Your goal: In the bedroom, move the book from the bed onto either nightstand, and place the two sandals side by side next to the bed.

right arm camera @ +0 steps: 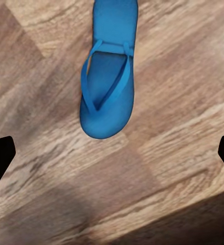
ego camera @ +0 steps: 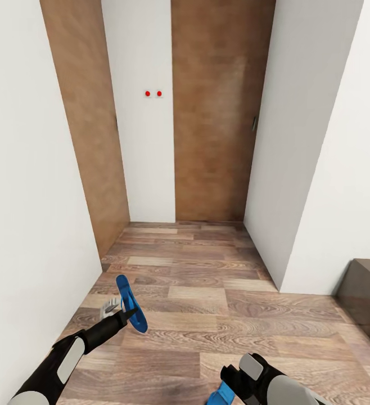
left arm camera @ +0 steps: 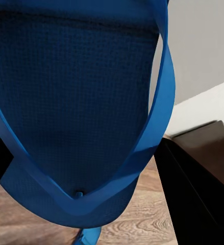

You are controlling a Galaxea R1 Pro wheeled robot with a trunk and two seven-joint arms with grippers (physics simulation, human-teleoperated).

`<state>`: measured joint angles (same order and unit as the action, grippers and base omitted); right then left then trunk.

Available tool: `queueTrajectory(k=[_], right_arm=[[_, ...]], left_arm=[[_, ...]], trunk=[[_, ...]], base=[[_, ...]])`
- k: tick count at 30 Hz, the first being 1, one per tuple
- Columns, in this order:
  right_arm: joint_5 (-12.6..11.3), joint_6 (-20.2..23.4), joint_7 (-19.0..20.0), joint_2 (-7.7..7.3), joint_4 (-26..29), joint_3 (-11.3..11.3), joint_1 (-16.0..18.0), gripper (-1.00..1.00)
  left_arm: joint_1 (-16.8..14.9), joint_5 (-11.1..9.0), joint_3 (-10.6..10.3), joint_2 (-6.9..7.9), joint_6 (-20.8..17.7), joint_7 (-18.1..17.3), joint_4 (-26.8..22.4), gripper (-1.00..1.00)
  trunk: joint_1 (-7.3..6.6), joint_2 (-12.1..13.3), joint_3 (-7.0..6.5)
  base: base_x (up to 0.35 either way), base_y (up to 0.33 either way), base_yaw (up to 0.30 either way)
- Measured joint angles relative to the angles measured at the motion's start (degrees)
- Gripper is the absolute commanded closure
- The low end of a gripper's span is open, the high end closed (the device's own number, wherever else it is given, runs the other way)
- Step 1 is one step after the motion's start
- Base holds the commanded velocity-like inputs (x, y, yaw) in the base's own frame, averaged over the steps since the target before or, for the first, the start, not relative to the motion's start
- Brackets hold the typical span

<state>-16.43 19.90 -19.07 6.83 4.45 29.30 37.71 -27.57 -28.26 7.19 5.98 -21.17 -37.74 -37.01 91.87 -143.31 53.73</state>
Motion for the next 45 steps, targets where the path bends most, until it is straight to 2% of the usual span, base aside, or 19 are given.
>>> queueTrajectory(k=[9, 24, 45], right_arm=[[0.0, 0.0, 0.0, 0.08, -0.1, -0.1, 0.0, -1.0], [0.0, 0.0, 0.0, 0.09, -0.1, -0.1, 0.0, -1.0], [0.0, 0.0, 0.0, 0.09, -0.2, -0.1, 0.0, -1.0]], left_arm=[[0.0, 0.0, 0.0, 0.0, 0.0, 0.0, 0.0, 1.0], [0.0, 0.0, 0.1, 0.0, 0.0, 0.1, 0.0, 1.0], [0.0, 0.1, 0.0, 0.0, 0.0, 0.1, 0.0, 1.0]], trunk=[[0.0, 0.0, 0.0], [0.0, 0.0, 0.0], [0.54, -0.3, 4.65]], base=[[0.001, 0.127, 0.0], [0.0, 0.01, 0.0], [0.0, 0.0, 0.0]])
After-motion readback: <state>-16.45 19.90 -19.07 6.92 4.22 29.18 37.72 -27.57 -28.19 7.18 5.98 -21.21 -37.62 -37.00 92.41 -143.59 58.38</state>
